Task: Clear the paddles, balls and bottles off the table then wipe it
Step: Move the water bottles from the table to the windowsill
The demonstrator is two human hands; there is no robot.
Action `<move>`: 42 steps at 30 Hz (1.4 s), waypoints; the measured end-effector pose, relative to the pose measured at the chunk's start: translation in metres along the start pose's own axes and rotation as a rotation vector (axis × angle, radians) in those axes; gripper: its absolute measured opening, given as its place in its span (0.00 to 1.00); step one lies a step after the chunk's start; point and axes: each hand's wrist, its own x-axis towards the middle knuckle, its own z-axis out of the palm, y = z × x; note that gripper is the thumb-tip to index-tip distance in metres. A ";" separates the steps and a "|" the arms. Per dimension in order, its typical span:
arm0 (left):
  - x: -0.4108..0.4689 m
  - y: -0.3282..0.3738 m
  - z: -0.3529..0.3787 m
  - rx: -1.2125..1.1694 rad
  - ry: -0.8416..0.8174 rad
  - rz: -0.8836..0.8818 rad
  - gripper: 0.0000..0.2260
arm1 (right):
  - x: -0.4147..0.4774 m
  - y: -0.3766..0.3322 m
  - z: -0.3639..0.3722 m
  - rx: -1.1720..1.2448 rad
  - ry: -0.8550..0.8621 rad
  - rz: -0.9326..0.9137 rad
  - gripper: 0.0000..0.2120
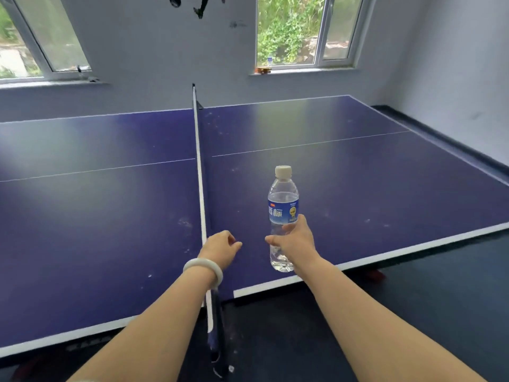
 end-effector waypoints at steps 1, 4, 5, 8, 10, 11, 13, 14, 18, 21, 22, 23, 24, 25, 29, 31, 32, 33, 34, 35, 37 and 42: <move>-0.005 0.018 0.015 0.005 -0.014 0.015 0.10 | 0.000 0.007 -0.022 -0.008 0.015 0.006 0.27; -0.021 0.081 0.063 0.007 -0.050 0.078 0.11 | 0.002 0.029 -0.097 -0.040 0.082 0.010 0.27; -0.025 0.100 0.076 0.000 -0.064 0.093 0.12 | 0.003 0.035 -0.121 -0.054 0.103 0.010 0.27; -0.030 0.150 0.109 0.001 -0.102 0.135 0.13 | 0.012 0.048 -0.180 -0.060 0.152 0.012 0.27; -0.024 0.186 0.129 0.015 -0.124 0.164 0.13 | 0.021 0.055 -0.219 -0.033 0.186 0.012 0.27; -0.021 0.201 0.136 0.015 -0.133 0.175 0.14 | 0.025 0.057 -0.235 -0.023 0.200 0.013 0.27; -0.010 0.238 0.156 0.017 -0.156 0.204 0.14 | 0.036 0.064 -0.272 -0.002 0.228 0.016 0.27; -0.004 0.258 0.168 0.026 -0.170 0.223 0.15 | 0.042 0.069 -0.291 0.011 0.236 0.023 0.27; 0.025 0.336 0.223 0.042 -0.241 0.291 0.16 | 0.075 0.093 -0.364 0.035 0.261 0.053 0.26; 0.051 0.399 0.268 0.030 -0.290 0.327 0.17 | 0.107 0.107 -0.423 0.030 0.279 0.079 0.26; 0.060 0.424 0.283 0.023 -0.306 0.338 0.17 | 0.119 0.111 -0.445 0.033 0.293 0.093 0.26; 0.067 0.447 0.297 0.022 -0.323 0.346 0.17 | 0.130 0.115 -0.467 0.032 0.307 0.110 0.26; 0.074 0.472 0.311 0.027 -0.338 0.362 0.18 | 0.141 0.118 -0.489 0.034 0.323 0.118 0.26; 0.081 0.496 0.324 0.032 -0.351 0.377 0.18 | 0.152 0.121 -0.511 0.034 0.335 0.122 0.27; 0.103 0.589 0.375 0.064 -0.378 0.433 0.20 | 0.193 0.132 -0.600 0.077 0.397 0.124 0.26; 0.108 0.627 0.399 0.076 -0.389 0.446 0.20 | 0.210 0.142 -0.641 0.077 0.398 0.126 0.27; 0.111 0.648 0.416 0.080 -0.392 0.448 0.20 | 0.222 0.150 -0.666 0.079 0.400 0.124 0.27; 0.115 0.667 0.433 0.088 -0.395 0.443 0.20 | 0.233 0.156 -0.691 0.079 0.399 0.124 0.27; 0.119 0.687 0.451 0.089 -0.393 0.437 0.21 | 0.245 0.163 -0.717 0.079 0.394 0.118 0.27; 0.122 0.707 0.469 0.084 -0.386 0.428 0.21 | 0.257 0.170 -0.743 0.066 0.383 0.110 0.27; 0.122 0.742 0.499 0.070 -0.368 0.405 0.22 | 0.275 0.180 -0.790 0.032 0.362 0.084 0.27; 0.117 0.818 0.559 0.030 -0.346 0.314 0.21 | 0.317 0.199 -0.900 0.039 0.303 0.077 0.27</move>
